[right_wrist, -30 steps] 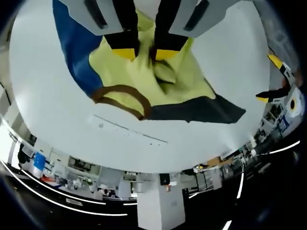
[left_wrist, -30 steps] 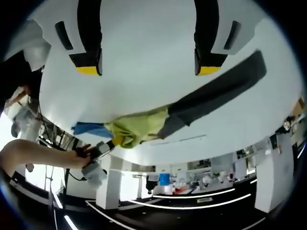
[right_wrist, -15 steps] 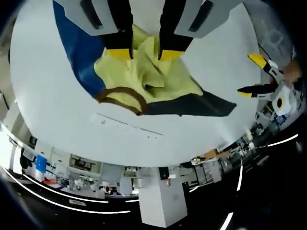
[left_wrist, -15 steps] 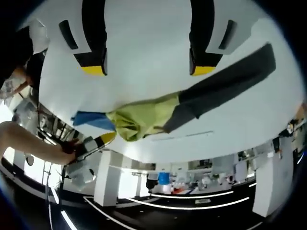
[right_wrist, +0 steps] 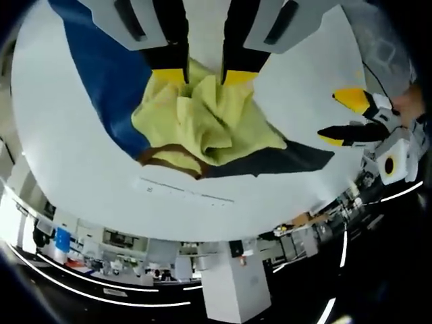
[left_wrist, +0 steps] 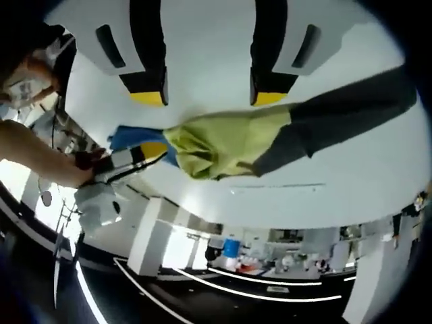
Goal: Fold the garment on the visible template until the final outline fits inside the template.
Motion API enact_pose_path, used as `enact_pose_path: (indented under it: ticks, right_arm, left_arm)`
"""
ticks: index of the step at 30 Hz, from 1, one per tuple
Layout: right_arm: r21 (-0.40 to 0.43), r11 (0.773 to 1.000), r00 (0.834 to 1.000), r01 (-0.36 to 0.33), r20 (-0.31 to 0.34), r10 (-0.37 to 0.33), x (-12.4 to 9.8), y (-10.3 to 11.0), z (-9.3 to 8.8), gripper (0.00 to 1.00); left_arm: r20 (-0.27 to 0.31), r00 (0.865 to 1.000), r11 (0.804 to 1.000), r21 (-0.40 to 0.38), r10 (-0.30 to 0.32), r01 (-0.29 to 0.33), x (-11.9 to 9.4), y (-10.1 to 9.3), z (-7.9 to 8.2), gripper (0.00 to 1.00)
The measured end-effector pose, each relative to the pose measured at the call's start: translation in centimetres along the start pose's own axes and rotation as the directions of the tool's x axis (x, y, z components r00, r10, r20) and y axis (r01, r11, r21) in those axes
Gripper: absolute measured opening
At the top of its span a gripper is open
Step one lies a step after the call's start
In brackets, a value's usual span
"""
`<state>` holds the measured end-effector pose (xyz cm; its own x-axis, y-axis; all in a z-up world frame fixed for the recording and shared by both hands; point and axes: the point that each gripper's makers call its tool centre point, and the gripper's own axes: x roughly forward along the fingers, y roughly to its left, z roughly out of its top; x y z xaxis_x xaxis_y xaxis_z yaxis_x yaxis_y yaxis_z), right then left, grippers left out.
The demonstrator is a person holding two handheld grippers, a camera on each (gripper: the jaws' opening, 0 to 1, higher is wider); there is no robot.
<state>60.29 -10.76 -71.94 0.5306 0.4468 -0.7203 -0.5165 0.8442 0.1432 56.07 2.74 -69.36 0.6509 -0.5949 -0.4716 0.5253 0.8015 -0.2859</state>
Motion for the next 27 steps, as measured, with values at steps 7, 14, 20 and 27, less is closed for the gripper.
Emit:
enact_pose_path:
  ticks: [7,14,20,27]
  right_arm:
    - [0.005,0.999,0.999,0.038,0.033,-0.038,0.2,0.2,-0.2,0.10]
    - [0.050,0.998,0.997,0.035,0.063,-0.038,0.5,0.7,-0.1,0.09]
    - [0.081,0.995,0.995,0.052,0.077,-0.058,1.0,0.6,-0.2,0.06]
    - [0.111,0.992,0.995,0.060,0.074,-0.069,1.3,0.4,-0.6,0.04]
  left_arm:
    - [-0.008,1.000,0.994,-0.105,-0.010,0.009,2.3,-0.6,0.0,0.40]
    - [0.018,1.000,0.967,-0.255,-0.017,0.021,4.5,-1.2,0.7,0.33]
    - [0.022,1.000,0.952,-0.306,-0.008,0.015,6.2,-1.4,1.1,0.28]
    - [0.000,1.000,0.940,-0.341,-0.014,0.014,8.0,-2.0,0.8,0.25]
